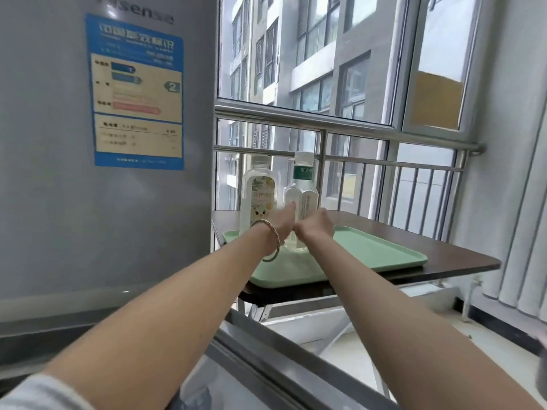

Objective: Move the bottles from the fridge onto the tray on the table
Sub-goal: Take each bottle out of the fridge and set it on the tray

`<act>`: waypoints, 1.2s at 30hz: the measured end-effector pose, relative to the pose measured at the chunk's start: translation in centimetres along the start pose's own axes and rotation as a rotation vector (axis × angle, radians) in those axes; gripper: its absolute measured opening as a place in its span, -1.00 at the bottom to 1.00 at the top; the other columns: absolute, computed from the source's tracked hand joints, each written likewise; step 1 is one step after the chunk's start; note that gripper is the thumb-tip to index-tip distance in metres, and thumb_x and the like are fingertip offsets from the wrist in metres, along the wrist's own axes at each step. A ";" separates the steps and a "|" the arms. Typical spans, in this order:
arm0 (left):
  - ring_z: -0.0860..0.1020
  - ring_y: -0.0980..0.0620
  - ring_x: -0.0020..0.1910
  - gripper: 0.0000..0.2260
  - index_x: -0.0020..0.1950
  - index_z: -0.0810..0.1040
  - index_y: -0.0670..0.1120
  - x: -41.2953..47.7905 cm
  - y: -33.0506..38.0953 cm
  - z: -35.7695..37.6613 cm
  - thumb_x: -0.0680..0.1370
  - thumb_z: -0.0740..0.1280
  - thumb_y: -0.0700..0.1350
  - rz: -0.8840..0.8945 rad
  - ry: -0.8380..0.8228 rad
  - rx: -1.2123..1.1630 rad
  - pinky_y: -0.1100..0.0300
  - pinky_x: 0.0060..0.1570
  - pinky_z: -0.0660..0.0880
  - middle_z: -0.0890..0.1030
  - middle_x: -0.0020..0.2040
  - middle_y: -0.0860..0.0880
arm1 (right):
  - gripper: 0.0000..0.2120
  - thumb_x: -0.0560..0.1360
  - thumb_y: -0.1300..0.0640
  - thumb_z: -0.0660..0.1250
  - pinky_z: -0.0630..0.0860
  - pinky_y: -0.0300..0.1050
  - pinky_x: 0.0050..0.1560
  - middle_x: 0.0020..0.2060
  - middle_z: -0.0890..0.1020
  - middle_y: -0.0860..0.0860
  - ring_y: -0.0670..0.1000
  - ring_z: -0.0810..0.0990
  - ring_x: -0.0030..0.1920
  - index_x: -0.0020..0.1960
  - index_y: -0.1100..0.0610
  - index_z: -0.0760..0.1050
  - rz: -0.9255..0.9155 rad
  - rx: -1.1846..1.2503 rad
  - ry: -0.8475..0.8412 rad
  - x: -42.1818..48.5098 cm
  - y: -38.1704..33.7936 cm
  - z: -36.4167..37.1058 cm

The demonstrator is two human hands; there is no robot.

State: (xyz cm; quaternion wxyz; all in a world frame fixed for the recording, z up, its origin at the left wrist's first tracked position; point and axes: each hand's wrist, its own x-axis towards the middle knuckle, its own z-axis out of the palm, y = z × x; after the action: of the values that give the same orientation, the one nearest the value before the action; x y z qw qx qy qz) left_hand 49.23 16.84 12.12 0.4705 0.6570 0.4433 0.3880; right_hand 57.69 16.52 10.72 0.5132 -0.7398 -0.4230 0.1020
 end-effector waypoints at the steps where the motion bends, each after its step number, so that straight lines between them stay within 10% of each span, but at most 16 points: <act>1: 0.44 -0.05 0.04 -0.47 0.45 0.32 -0.17 0.3 0.0 0.0 0.63 -0.01 0.15 0.001 0.001 0.015 0.06 0.25 0.43 0.43 0.05 -0.09 | -0.47 0.37 0.08 0.47 0.55 0.12 0.15 0.09 0.59 0.18 0.24 0.56 0.15 0.24 0.24 0.39 0.005 0.017 -0.010 0.2 0.0 0.2; 5: 0.51 -0.05 0.15 -0.48 0.36 0.43 -0.10 0.9 -0.3 -0.1 0.59 0.02 0.19 -0.017 0.031 0.052 0.02 0.28 0.45 0.54 0.15 -0.09 | -0.53 0.36 0.30 0.40 0.59 0.06 0.10 0.08 0.60 0.22 0.24 0.60 0.11 0.25 0.27 0.42 -0.002 0.062 -0.090 1.0 -0.1 0.7; 14: 0.39 -0.08 0.35 -0.45 0.49 0.28 -0.09 -0.6 0.0 -0.2 0.60 0.02 0.20 -0.086 -0.109 0.013 0.02 0.25 0.40 0.38 0.41 -0.10 | -0.60 0.52 0.11 0.27 0.54 0.05 0.07 0.20 0.55 0.25 0.18 0.58 0.04 0.30 0.28 0.38 0.019 0.091 -0.125 0.5 -0.7 0.6; 18: 0.44 -0.07 0.12 -0.57 0.33 0.37 -0.13 -2.2 0.9 -1.0 0.62 0.03 0.11 -0.041 -0.063 -0.004 0.03 0.21 0.44 0.44 0.16 -0.12 | -0.45 0.54 0.07 0.28 0.49 0.01 -0.02 0.24 0.49 0.21 0.21 0.53 0.17 0.43 0.24 0.20 -0.099 -0.058 -0.004 -2.1 -1.5 -0.9; 28: 0.50 -0.09 0.00 -0.60 0.30 0.45 -0.22 -13.6 2.5 -6.4 0.63 0.08 0.01 0.026 0.044 0.177 0.00 0.14 0.47 0.55 0.16 -0.17 | -0.69 0.54 0.15 0.28 0.45 -0.05 -0.10 -0.03 0.60 0.12 0.08 0.51 -0.12 0.24 0.24 0.43 -0.394 -0.176 -0.129 -14.3 -5.4 -3.5; 32: 0.57 -0.07 -0.24 -0.61 0.01 0.52 -0.19 -17.9 0.6 -9.8 0.62 0.05 0.06 -0.076 0.111 0.396 0.11 -0.11 0.56 0.62 -0.13 -0.17 | -0.86 0.52 0.10 0.28 0.43 -0.25 -0.43 -0.25 0.61 0.06 -0.04 0.55 -0.38 -0.17 0.13 0.51 -0.509 -0.386 -0.324 -19.3 -6.7 -1.3; 36: 0.56 -0.17 0.02 -0.56 0.10 0.46 -0.18 -21.5 -2.4 -14.0 0.64 -0.01 0.14 -0.295 0.034 0.480 0.03 0.14 0.52 0.53 0.00 -0.19 | -0.71 0.56 -0.03 0.25 0.42 -0.27 -0.57 -0.34 0.59 0.03 -0.05 0.52 -0.49 -0.24 0.13 0.49 -0.429 -0.379 -0.583 -24.2 -6.8 2.3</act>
State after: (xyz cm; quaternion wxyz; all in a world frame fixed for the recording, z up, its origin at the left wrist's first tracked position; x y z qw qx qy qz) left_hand 29.12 0.70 11.42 0.3453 0.6714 0.6212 0.2102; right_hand 37.76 1.21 8.56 0.2359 -0.6564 -0.7068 0.1182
